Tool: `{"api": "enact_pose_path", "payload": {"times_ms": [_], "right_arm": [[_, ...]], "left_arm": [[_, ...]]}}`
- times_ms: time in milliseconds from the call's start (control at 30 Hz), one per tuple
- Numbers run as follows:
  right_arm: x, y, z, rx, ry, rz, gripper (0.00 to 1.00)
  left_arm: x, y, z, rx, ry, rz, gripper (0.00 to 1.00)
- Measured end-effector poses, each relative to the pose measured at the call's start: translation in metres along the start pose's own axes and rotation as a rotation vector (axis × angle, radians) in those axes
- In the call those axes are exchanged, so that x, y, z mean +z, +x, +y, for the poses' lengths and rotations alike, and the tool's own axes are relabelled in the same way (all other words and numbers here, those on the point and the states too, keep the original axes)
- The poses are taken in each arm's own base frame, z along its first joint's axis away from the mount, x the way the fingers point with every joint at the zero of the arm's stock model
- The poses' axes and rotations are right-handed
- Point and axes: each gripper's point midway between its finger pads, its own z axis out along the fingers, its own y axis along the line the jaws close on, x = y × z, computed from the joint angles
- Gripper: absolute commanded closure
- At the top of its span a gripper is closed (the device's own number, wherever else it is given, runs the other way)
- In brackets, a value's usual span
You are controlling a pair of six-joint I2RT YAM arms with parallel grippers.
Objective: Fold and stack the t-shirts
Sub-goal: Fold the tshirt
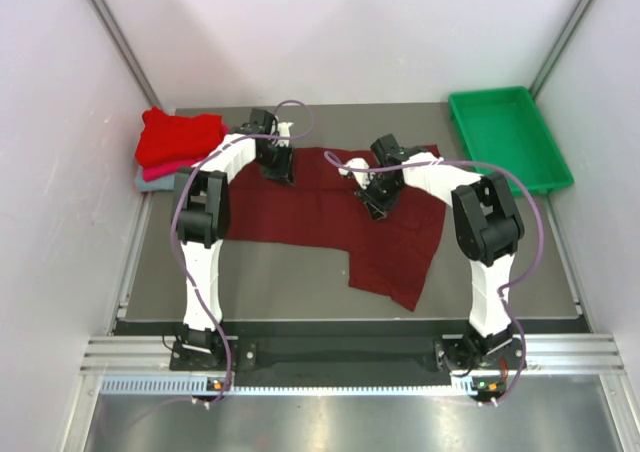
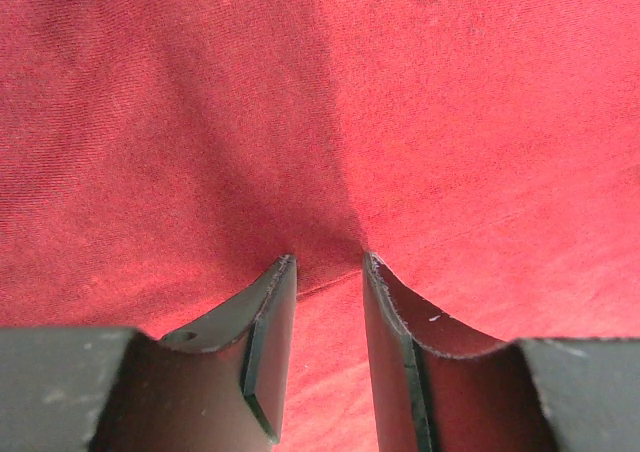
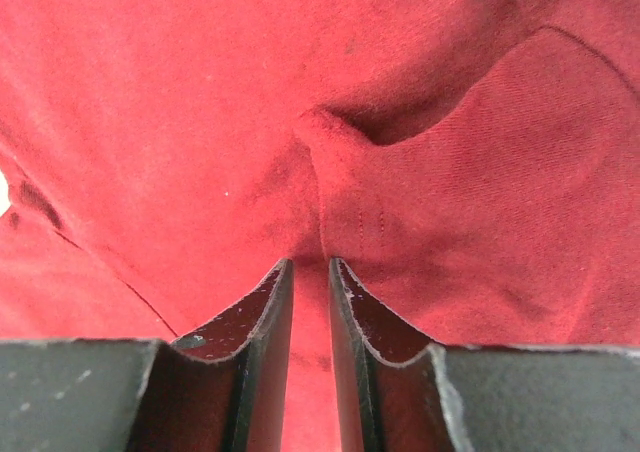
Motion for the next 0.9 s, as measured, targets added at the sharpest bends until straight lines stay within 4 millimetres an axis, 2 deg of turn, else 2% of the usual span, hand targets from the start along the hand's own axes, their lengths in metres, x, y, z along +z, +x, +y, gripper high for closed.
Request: {"api": "enact_pose_path", "payload": {"times_ms": [400,633,767,900], "right_arm": [[-0.001,-0.007,-0.007,-0.008,0.028,-0.019,0.75],[-0.016,-0.044,-0.017,-0.03,0.072,-0.106,0.74],[-0.022,-0.061,-0.014,-0.043,0.079,-0.139,0.73],[-0.018,-0.07,-0.007,-0.053,0.07,-0.143,0.72]], "left_arm": [[0.0,0.0,0.0,0.0,0.0,0.0,0.61],[0.0,0.0,0.0,0.0,0.0,0.0,0.62],[0.0,0.0,0.0,0.0,0.0,0.0,0.62],[0.0,0.0,0.0,-0.001,0.0,0.0,0.62]]}}
